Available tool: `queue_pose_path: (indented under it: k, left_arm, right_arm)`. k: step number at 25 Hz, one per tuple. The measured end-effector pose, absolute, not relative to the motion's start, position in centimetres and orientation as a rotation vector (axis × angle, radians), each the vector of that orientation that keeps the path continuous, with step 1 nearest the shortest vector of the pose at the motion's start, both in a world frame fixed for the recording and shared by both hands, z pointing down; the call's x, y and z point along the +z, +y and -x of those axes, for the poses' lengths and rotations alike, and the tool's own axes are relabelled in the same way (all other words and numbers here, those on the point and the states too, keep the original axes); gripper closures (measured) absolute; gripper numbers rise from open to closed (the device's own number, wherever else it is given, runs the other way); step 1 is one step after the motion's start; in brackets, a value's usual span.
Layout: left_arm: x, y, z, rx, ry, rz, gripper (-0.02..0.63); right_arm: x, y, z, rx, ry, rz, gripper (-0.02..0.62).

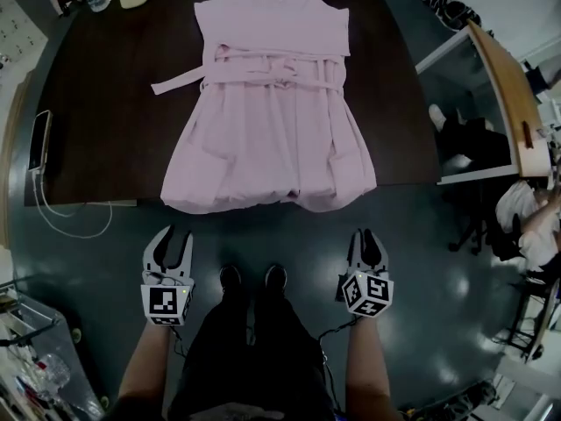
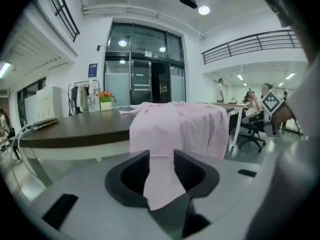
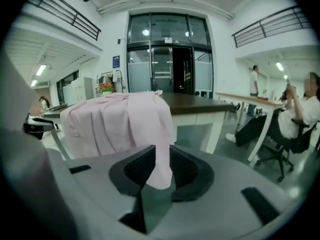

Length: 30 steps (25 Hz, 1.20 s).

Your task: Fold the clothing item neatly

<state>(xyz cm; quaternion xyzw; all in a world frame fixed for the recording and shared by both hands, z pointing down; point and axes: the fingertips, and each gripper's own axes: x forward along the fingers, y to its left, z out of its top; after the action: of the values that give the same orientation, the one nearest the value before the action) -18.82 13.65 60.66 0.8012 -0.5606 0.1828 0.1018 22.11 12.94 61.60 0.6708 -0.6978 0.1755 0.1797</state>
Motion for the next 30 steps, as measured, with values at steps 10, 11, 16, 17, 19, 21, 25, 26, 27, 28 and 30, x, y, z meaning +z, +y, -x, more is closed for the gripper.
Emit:
queue_pose_path:
  k: [10,11,16,17,19,21,25,26,27,28,30]
  left_arm:
    - [75.4,9.8,21.3,0.538,-1.755,-2.203,0.276]
    - [76.4,9.4,21.3,0.541,-1.757,-2.212,0.276]
    - [78.4,7.0,20.2,0.509,-1.718,-2.300,0.278]
    - [78.5,6.5,19.7,0.509,-1.702,-2.322,0.278]
    - [78.7,5.7,18.7,0.518,-1.667,-2.358,0.278]
    - [78.8,5.3,18.2,0.513,-1.650,-2.356,0.282]
    - [78.0,6.7,18.5,0.548,-1.677,-2.296,0.589]
    - [77.8,7.3,18.5,0.555,-1.666,-2.292,0.588]
    - [77.5,8.0,18.5,0.554,-1.653,-2.288,0.589]
    - [77.1,8.7,18.5,0.549,-1.643,-2.282,0.589]
    - [75.9,10.5,18.5,0.545,-1.623,-2.275,0.589]
  right_arm:
    - [77.9,7.7,-21.5,0.656,-2.263,-1.420,0.343]
    - [78.9,7.1,-21.6,0.635,-2.276,-1.403,0.325]
    - [79.5,3.4,-21.7,0.522,-2.374,-1.382,0.298]
    - [79.5,2.8,-21.5,0.499,-2.379,-1.360,0.298]
    - [79.4,2.2,-20.7,0.468,-2.389,-1.309,0.299]
    - [79.2,2.4,-19.5,0.451,-2.394,-1.252,0.305]
    - [78.4,4.4,-18.4,0.408,-2.337,-1.230,0.588]
    - [78.2,5.1,-18.3,0.413,-2.327,-1.225,0.588]
    - [78.0,5.8,-18.2,0.423,-2.320,-1.224,0.588]
    - [77.8,6.7,-18.3,0.437,-2.312,-1.232,0.588]
    - [77.1,8.8,-18.7,0.472,-2.291,-1.263,0.588]
